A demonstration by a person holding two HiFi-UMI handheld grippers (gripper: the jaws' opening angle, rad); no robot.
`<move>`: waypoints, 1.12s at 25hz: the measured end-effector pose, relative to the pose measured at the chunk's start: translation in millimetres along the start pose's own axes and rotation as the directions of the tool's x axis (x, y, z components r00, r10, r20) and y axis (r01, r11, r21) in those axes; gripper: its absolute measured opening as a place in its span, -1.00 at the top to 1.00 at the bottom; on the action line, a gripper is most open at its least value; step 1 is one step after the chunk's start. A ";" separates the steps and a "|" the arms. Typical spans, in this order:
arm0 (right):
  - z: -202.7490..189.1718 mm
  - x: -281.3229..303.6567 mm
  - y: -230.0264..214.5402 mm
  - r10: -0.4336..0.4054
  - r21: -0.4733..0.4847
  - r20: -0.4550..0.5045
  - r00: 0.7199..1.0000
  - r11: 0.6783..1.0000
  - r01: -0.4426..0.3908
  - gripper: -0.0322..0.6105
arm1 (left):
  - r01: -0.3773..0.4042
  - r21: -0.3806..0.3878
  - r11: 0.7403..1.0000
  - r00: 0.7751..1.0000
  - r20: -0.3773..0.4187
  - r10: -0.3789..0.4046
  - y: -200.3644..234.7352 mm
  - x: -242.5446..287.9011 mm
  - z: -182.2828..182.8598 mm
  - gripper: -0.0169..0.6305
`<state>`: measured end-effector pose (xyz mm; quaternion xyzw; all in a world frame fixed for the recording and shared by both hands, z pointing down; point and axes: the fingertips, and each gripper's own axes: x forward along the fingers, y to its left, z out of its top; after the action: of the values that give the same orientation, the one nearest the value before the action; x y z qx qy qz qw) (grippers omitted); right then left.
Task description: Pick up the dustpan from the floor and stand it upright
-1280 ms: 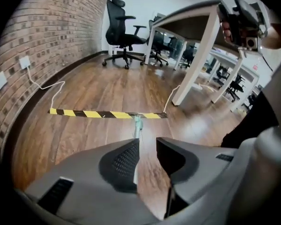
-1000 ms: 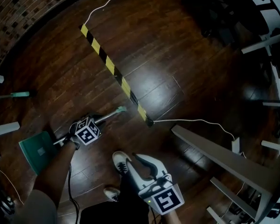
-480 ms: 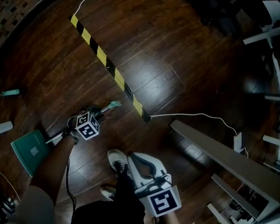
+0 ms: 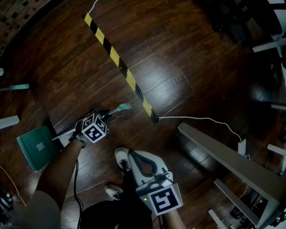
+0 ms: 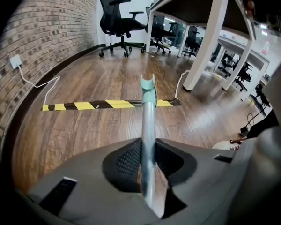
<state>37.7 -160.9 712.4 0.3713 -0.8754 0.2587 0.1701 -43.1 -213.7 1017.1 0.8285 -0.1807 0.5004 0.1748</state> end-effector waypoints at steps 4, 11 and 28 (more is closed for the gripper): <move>29.6 -5.8 16.1 0.011 -0.014 0.026 1.000 1.000 -0.010 0.89 | -0.027 -0.033 0.999 0.997 0.073 0.029 -2.2 -54.5 16.1 0.64; 75.7 -36.2 52.9 0.006 -0.041 0.023 1.000 0.999 -0.005 0.89 | -0.086 -0.086 0.993 0.953 0.282 0.107 -11.4 -162.3 67.1 0.64; 173.7 -110.5 195.3 0.078 -0.161 0.078 0.994 0.985 -0.065 0.90 | -0.181 -0.346 0.921 0.702 0.611 0.367 -109.1 -443.7 57.2 0.66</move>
<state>-51.1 -84.0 454.1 0.3355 -0.9123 0.1786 0.1524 -140.0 -90.2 584.2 0.8845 -0.4171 0.1645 0.1288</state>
